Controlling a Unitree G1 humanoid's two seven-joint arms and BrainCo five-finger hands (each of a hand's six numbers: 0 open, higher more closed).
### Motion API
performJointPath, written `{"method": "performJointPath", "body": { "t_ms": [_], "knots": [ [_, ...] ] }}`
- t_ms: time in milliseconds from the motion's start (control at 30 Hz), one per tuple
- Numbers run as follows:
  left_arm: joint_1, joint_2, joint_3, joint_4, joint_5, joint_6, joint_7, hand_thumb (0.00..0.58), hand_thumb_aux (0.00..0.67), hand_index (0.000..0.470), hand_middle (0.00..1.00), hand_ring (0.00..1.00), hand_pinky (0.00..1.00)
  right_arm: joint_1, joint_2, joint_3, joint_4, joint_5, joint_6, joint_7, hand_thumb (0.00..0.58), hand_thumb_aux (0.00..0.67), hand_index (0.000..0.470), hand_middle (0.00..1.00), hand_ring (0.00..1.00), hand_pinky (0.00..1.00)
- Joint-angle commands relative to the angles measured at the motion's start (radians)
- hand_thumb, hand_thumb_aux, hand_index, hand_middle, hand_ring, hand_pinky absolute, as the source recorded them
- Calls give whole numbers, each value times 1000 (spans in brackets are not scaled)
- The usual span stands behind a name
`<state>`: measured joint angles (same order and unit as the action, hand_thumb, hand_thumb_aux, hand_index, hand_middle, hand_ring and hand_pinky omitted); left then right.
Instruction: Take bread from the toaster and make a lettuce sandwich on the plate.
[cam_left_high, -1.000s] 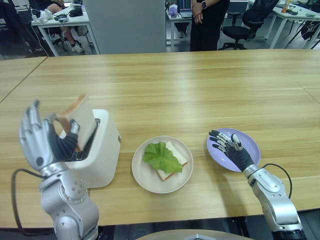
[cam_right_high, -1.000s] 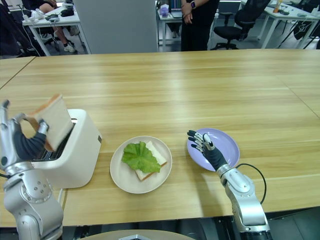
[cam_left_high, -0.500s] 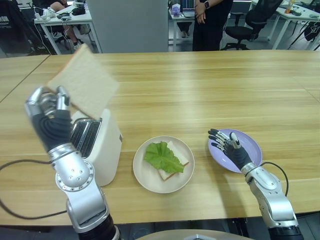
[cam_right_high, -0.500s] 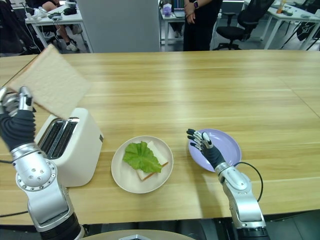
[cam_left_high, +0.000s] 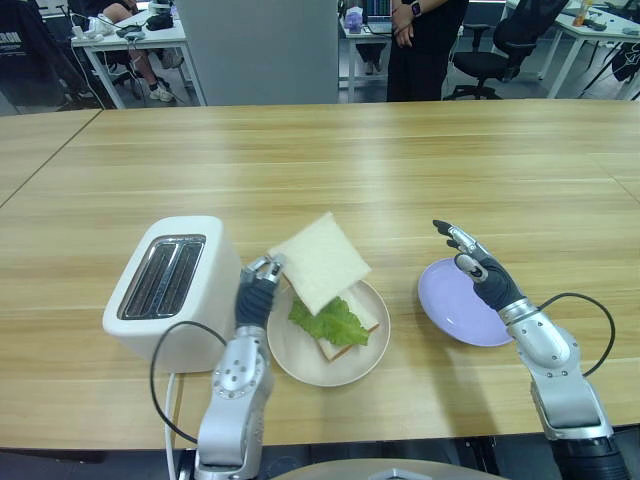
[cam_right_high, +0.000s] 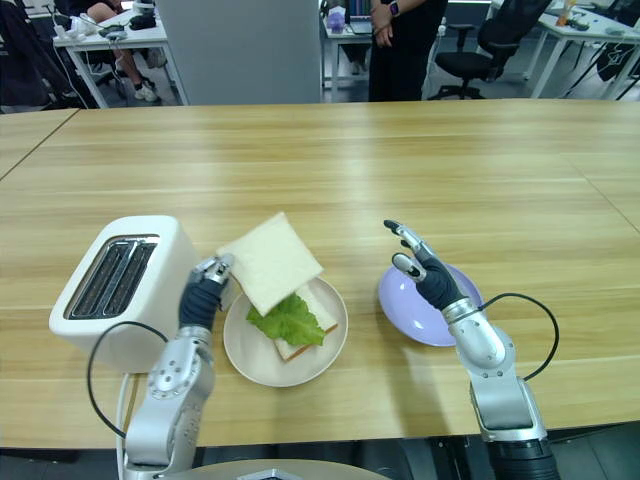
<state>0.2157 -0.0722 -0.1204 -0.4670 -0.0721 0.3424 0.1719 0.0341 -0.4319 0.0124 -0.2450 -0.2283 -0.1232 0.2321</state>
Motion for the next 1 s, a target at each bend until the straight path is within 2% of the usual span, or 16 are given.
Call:
{"method": "performJointPath", "body": {
  "t_ms": [33,233,433,1000],
  "knots": [
    [40,-144,-77,65,-26,-18,52,580,670,460,1000,1000,1000,-17,-43,52,30,-173,-86,-55,0,0,0,0,0,0],
    [45,-131,-122,150,-40,-66,105,580,670,460,1000,1000,1000,-29,-68,167,70,-349,-202,-101,0,0,0,0,0,0],
    [34,-89,-134,205,-17,-87,142,580,670,460,1000,1000,1000,-62,-40,279,123,-401,-266,-89,0,0,0,0,0,0],
    [57,-54,-138,226,52,-75,191,580,670,460,1000,1000,1000,-180,15,461,223,-452,-327,-23,0,0,0,0,0,0]
  ]
}}
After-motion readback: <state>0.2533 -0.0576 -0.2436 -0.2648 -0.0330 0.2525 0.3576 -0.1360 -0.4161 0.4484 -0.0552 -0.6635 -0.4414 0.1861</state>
